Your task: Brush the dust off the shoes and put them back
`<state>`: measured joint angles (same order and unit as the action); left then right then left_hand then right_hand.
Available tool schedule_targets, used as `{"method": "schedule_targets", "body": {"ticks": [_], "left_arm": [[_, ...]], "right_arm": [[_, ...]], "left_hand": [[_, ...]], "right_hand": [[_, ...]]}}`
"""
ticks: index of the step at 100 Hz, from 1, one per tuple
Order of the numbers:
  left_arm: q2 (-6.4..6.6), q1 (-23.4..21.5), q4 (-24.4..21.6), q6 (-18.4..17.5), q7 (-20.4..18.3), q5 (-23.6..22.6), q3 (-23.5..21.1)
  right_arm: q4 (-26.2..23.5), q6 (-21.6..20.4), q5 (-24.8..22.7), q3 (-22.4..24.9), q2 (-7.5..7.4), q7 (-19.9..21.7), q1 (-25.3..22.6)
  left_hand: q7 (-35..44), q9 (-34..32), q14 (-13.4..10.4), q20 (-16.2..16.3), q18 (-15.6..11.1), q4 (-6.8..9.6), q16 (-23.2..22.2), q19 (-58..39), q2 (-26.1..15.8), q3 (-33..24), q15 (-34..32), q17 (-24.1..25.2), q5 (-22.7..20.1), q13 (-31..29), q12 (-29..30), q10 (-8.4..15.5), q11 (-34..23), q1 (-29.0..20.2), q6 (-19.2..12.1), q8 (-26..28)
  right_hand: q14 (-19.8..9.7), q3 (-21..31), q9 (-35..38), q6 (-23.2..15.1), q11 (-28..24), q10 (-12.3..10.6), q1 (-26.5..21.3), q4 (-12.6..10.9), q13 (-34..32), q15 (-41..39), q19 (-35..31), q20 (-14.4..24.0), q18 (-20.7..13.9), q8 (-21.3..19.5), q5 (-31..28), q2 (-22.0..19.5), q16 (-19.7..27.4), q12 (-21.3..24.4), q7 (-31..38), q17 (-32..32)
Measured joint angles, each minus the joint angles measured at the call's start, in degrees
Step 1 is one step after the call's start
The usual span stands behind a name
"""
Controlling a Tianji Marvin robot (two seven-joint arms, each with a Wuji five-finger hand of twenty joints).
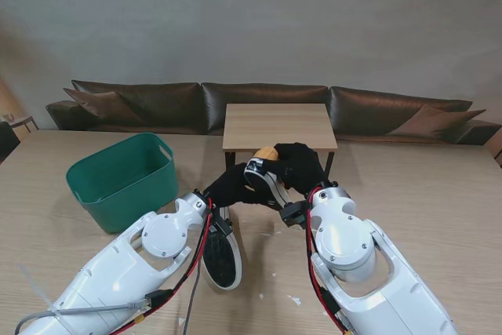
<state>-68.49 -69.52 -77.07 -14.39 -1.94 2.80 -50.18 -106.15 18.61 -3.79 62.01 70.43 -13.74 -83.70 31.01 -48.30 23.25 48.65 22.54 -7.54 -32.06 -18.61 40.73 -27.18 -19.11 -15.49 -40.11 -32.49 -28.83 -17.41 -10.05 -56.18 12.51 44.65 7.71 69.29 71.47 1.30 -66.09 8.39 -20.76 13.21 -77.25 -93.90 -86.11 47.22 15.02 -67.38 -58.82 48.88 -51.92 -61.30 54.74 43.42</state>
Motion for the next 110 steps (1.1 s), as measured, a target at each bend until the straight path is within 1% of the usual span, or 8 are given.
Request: {"method": "schedule_targets", "body": {"ticks": [16,25,34,50,62,68,94,110], "left_arm": [[-0.63,-0.18,0.64,-0.27,0.8,3.59,0.16],[-1.16,-0.54,0.64,-0.53,4.47,1.11,0.14],[-1.79,-1.12,0.6,-0.79,7.05,0.86,-0.24],[-2.59,-2.19,0.05,-0.95,7.68,3.76,-0.98],[-2.79,-2.46,-0.52,-0.74,7.97,3.64,-1.02],[-2.87,-2.53,-0.8,-0.36,8.03,3.64,-1.1],[-3.06,-3.21,-2.53,1.67,8.29,4.41,-2.28],[-3.13,-3.82,-4.0,2.93,8.43,5.33,-3.6]], "right_arm": [[1.98,0.19,-0.15,-1.09,1.1,-2.41,1.43],[2.89,-0.25,0.41,-1.09,1.56,-3.02,1.82],[3.73,-1.01,0.31,-1.1,1.74,-3.3,2.2],[5.2,-1.99,-1.09,-1.19,1.81,-3.24,3.15],[6.6,-2.96,-2.26,-1.15,1.82,-3.34,3.84],[7.27,-3.36,-2.68,-1.07,1.87,-3.82,4.11],[11.56,-3.57,-10.83,-0.88,1.9,-5.19,6.37],[14.22,-5.02,-11.28,0.31,1.65,-4.86,7.14]], "left_hand": [[9.1,-10.48,2.44,1.03,2.51,-0.08,2.81,-15.51,3.17,0.81,0.01,-9.8,-1.42,-12.44,-0.78,-1.87,0.69,-0.99,2.99,-1.46],[18.51,-17.37,3.43,-6.81,5.48,-1.98,2.86,-35.73,5.99,0.62,-3.28,-10.99,-2.27,-20.76,-6.71,-2.01,0.76,0.56,3.73,-5.39],[23.47,-20.77,3.72,-13.25,7.72,-2.03,2.31,-43.6,8.59,0.12,-5.29,-12.93,-3.0,-25.41,-11.18,-2.01,0.63,1.01,4.34,-8.66],[27.42,-22.39,3.85,-15.22,8.78,-2.56,0.43,-48.16,9.81,-0.02,-8.56,-16.32,-3.81,-29.23,-14.91,-2.02,-2.08,1.03,6.02,-12.86],[30.04,-23.61,3.89,-15.23,9.05,-2.56,-1.51,-51.93,9.82,-0.49,-12.14,-18.67,-4.43,-31.01,-16.77,-2.47,-4.2,1.05,7.94,-14.19],[30.76,-24.33,3.89,-14.61,9.34,-2.56,-2.98,-52.91,9.82,-0.79,-13.62,-19.59,-4.43,-32.0,-17.45,-2.48,-5.03,1.05,8.61,-14.32],[31.85,-24.84,3.31,-14.52,9.54,-2.56,-6.65,-55.61,9.55,-1.56,-18.01,-20.48,-4.44,-32.54,-19.31,-2.91,-7.02,0.91,10.16,-15.48],[32.57,-25.0,2.68,-14.49,9.56,-2.56,-7.3,-55.74,9.15,-1.56,-18.46,-21.02,-4.44,-33.41,-19.88,-2.92,-7.18,0.9,10.23,-15.51]], "right_hand": [[0.77,-1.5,-3.64,2.88,-2.16,0.22,1.26,1.11,0.91,4.87,-0.01,1.41,1.17,0.51,4.69,-4.92,3.19,1.17,0.0,-0.13],[2.0,-3.08,-7.16,5.84,-2.41,1.29,1.24,2.16,2.0,10.98,-0.01,2.18,2.47,4.34,9.91,-8.37,5.18,1.35,0.09,-0.82],[2.33,-4.63,-9.23,6.88,-2.41,1.87,1.49,2.73,2.03,14.14,-0.01,2.84,3.19,7.1,12.77,-10.68,5.8,1.91,0.15,-0.89],[3.58,-7.48,-15.62,8.94,-1.76,4.29,3.45,2.69,6.87,18.63,0.64,2.84,4.06,17.86,17.82,-14.93,6.39,5.46,-0.25,-1.16],[5.77,-7.53,-22.51,10.0,20.3,5.74,4.27,0.9,12.19,25.54,4.51,2.85,5.44,21.51,22.01,-17.12,7.42,16.2,-7.52,-5.98],[7.4,-8.67,-24.63,9.43,24.67,5.74,4.25,-0.8,15.42,29.76,8.04,2.84,6.39,23.29,23.06,-18.13,8.49,19.32,-10.26,-8.25],[10.88,-14.46,-31.59,8.09,32.6,5.74,9.44,-1.45,27.26,52.11,21.1,-2.74,7.81,30.27,30.39,-22.31,16.34,26.34,-19.89,-11.57],[10.98,-16.63,-33.03,8.04,33.42,5.74,8.93,-4.98,31.17,58.38,26.41,-4.3,7.83,31.02,32.77,-24.7,19.21,27.22,-20.64,-11.54]]}}
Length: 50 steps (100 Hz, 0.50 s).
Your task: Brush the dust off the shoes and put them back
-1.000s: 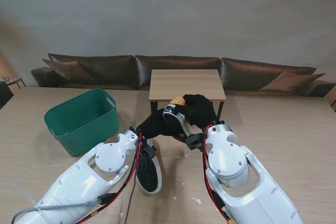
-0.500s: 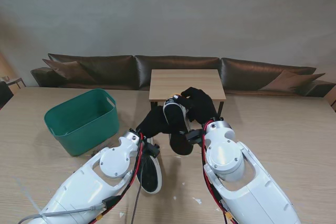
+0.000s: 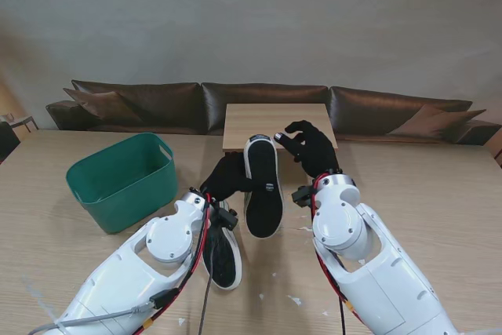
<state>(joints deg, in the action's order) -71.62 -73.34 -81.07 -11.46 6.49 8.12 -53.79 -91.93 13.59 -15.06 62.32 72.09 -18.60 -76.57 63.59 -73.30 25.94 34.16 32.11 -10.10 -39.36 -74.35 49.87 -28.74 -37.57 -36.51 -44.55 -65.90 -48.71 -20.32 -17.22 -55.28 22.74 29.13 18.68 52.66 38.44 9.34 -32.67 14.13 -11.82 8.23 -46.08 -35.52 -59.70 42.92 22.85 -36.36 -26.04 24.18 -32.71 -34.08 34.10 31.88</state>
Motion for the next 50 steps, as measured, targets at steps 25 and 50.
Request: {"method": "schedule_targets", "body": {"ticks": [25,50], "left_arm": [[0.05,-0.92,-2.24,2.02,0.32,0.06,-2.08],[0.07,-1.16,-3.49,4.7,0.01,3.22,-3.5]], "right_arm": [[1.14,-5.43,-1.22,4.87,-2.19,8.48,-1.92],[-0.07,-12.66,1.45,7.73,-7.0,22.46,-4.93]], "left_hand": [[0.01,-0.01,-0.09,0.0,0.0,0.0,0.0,0.0,-0.68,0.0,0.0,-0.11,0.0,-0.02,-0.05,0.0,0.0,0.0,0.01,0.0],[0.02,-0.01,-0.1,-0.25,0.0,0.0,0.0,0.01,-0.76,0.0,0.0,-0.14,0.0,-0.03,-0.09,0.0,0.0,0.0,0.03,0.0]], "right_hand": [[-0.23,-5.4,-2.92,0.12,2.06,-0.04,-0.03,0.0,2.35,2.84,4.73,-0.87,0.0,2.23,3.09,-0.82,0.54,0.87,-3.17,-0.02],[-4.32,-16.46,-10.5,-1.1,3.4,-2.83,-6.08,-1.8,7.58,7.31,10.68,-0.85,-2.52,5.7,8.29,7.27,1.68,2.1,-7.3,-0.08]]}}
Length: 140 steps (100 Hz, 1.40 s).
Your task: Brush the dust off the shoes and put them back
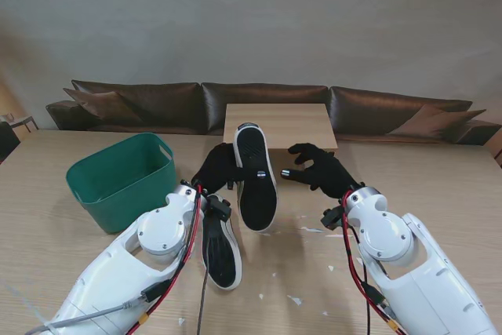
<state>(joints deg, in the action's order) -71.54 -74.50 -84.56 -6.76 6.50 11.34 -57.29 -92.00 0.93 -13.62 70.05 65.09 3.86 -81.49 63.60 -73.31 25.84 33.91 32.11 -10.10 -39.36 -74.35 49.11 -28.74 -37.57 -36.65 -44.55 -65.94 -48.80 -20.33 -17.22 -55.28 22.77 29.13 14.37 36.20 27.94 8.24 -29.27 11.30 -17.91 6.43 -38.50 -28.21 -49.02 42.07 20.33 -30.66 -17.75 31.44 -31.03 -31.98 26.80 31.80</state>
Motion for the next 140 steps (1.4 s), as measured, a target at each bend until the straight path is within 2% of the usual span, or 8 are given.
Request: {"method": "schedule_targets", "body": {"ticks": [57,74,80,88,96,115,123,140], "left_arm": [[-1.51,4.43,3.76,-0.59,-1.39,9.4,3.54],[-1.96,4.68,4.3,-0.18,-2.02,10.33,4.15],[-1.96,4.68,4.32,-0.1,-2.34,10.57,4.22],[-1.96,4.67,4.31,0.08,-2.64,10.19,4.28],[-1.97,4.55,4.12,0.52,-2.6,8.64,4.2],[-2.17,3.33,3.3,1.07,0.97,3.92,3.87],[-2.22,2.52,2.83,1.47,0.75,4.28,3.4],[-1.72,0.73,1.14,2.95,-1.54,4.68,2.22]], "right_arm": [[-2.17,-0.54,1.88,-5.14,-0.05,-3.42,-3.66],[-3.42,0.21,1.86,-5.97,0.99,-7.79,-5.0],[-3.78,0.49,1.91,-6.16,1.38,-10.24,-5.57],[-4.3,0.59,3.54,-6.17,2.12,-12.88,-6.55],[-4.6,0.34,4.85,-6.23,2.87,-14.79,-7.44],[-5.26,-1.01,11.1,-5.62,3.91,-15.15,-9.01],[-5.57,-0.94,11.45,-5.32,4.01,-14.81,-9.41],[-6.31,-0.8,16.28,-4.77,4.19,-14.59,-10.55]], "left_hand": [[0.04,0.0,0.0,-0.17,0.0,0.0,-0.62,0.0,-0.02,0.0,0.0,-0.01,0.0,0.0,-0.58,0.0,0.0,0.0,0.01,0.0],[0.25,-0.01,0.0,-0.17,0.0,0.0,-1.57,0.0,-0.02,0.01,-0.03,-0.01,0.0,-0.02,-0.64,0.0,-0.04,0.0,0.02,0.04],[0.25,-0.02,-0.01,-0.17,0.0,0.0,-1.6,0.0,-0.02,0.04,-0.06,-0.01,0.0,-0.03,-0.64,0.0,-0.05,0.0,0.02,0.04],[0.42,-0.02,-0.26,-0.17,0.0,0.0,-1.6,0.0,-0.08,0.4,-0.07,0.39,0.0,-0.03,-0.89,0.0,-0.06,0.54,0.03,0.06],[0.74,0.29,-1.03,-0.16,0.0,0.0,-2.77,0.0,-0.64,2.18,-0.87,2.39,0.01,-0.02,-2.2,0.05,-0.49,1.58,0.04,0.52],[-3.64,8.04,-1.04,0.96,-1.45,-1.17,-4.28,5.36,-0.66,6.01,-2.25,11.28,0.02,7.48,-3.15,-1.49,-0.86,5.4,0.13,5.36],[-14.86,12.22,-0.16,1.8,-1.99,-1.17,-3.61,8.46,-1.4,6.36,-0.54,15.22,0.02,12.37,5.43,-2.22,-0.12,5.41,-0.11,5.72],[-41.33,20.64,3.27,2.57,-2.38,-1.17,1.6,19.62,-7.04,7.87,8.72,24.36,0.04,25.17,17.67,-3.71,5.68,6.66,-0.94,2.29]], "right_hand": [[-0.15,0.35,-2.8,2.14,-0.77,-0.02,2.92,0.0,0.68,-5.19,3.21,3.74,-0.7,0.81,0.95,0.64,-1.8,0.28,-0.54,0.0],[-0.01,-0.5,6.56,4.88,-8.3,-0.02,-8.21,-2.31,-6.62,-15.16,-4.26,5.1,-0.7,-5.37,-8.38,3.41,-5.19,-3.11,10.27,0.84],[-0.01,11.25,12.97,5.16,-11.85,0.0,-7.6,-2.71,-12.08,-20.75,-9.45,5.1,-0.7,-8.28,-14.55,3.72,-6.58,-5.48,15.38,0.87],[1.11,21.11,22.07,5.35,-15.46,0.04,-5.81,7.02,-18.23,-25.03,-17.23,5.1,-0.27,-4.3,-19.98,6.37,-7.02,-8.6,23.02,0.93],[1.5,21.74,30.31,5.42,-16.26,0.84,-5.81,11.16,-25.05,-27.0,-23.69,5.09,0.98,-0.76,-24.23,7.9,-7.02,-9.84,26.12,1.24],[2.19,23.08,39.58,8.87,-17.75,3.89,-6.61,12.01,-29.64,-42.4,-34.5,5.09,4.56,-4.38,-30.03,11.67,-11.93,-17.05,26.36,1.93],[2.13,25.81,40.7,10.32,-17.76,4.85,-7.53,12.48,-32.68,-52.71,-36.66,5.28,4.57,-5.03,-30.75,13.69,-16.72,-17.35,26.36,3.44],[2.43,26.49,42.58,10.5,-17.71,5.17,-8.05,12.93,-34.17,-57.07,-37.07,5.4,4.57,-6.17,-32.92,15.79,-18.75,-19.23,26.36,3.44]]}}
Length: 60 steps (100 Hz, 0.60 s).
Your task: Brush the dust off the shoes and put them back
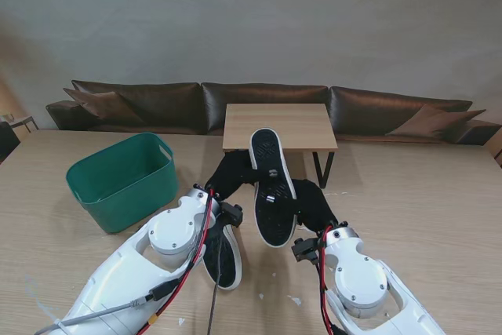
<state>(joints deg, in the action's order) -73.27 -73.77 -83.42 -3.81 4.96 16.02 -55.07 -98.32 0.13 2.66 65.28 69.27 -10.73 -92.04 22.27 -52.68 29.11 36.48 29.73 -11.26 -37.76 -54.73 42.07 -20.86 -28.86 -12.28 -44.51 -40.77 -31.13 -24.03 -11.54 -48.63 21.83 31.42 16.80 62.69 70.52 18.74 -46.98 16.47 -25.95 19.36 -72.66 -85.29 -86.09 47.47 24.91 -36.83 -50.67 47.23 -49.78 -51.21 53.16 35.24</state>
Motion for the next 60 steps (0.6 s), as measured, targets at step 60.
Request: {"method": "schedule_targets", "body": {"ticks": [60], "left_arm": [[1.95,-4.0,-4.89,3.35,-2.19,-1.17,-3.55]], "right_arm": [[0.0,-0.67,2.11,0.22,0.49,0.64,-0.5]], "left_hand": [[-17.46,12.86,1.5,3.26,-0.15,2.1,13.56,31.94,-10.73,-5.16,15.05,0.31,11.45,10.69,16.27,-4.14,6.79,5.73,-6.94,-21.12]], "right_hand": [[0.22,0.02,0.62,0.02,0.18,0.08,-0.09,0.65,-0.78,-1.08,0.0,0.06,-0.16,-0.75,-0.72,0.7,-0.54,-2.47,-0.01,0.0]]}}
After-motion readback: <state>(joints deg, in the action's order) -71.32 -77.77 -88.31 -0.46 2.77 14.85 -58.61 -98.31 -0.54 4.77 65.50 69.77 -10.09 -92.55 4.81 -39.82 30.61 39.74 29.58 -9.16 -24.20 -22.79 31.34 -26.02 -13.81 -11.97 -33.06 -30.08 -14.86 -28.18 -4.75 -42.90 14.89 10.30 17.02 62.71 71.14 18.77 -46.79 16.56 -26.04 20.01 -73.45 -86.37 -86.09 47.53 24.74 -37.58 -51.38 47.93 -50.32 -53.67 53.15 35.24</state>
